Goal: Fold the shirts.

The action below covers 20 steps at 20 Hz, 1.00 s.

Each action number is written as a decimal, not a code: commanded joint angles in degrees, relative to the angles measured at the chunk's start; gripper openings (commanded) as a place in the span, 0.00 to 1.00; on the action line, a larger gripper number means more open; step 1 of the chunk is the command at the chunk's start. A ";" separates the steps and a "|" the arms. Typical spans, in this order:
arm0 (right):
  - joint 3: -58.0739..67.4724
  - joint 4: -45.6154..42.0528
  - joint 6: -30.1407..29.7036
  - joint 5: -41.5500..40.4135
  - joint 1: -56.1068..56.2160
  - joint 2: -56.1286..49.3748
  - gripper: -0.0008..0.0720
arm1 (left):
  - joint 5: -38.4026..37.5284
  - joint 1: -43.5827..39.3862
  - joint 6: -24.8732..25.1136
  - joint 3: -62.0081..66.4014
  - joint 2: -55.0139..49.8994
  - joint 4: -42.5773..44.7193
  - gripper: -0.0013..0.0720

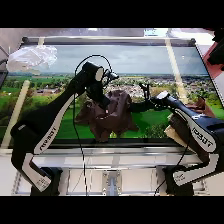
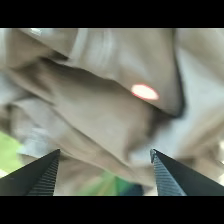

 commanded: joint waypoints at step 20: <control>9.07 -0.46 4.50 7.89 -6.25 0.15 0.05 | 3.13 35.10 18.23 -31.10 0.02 -35.41 0.90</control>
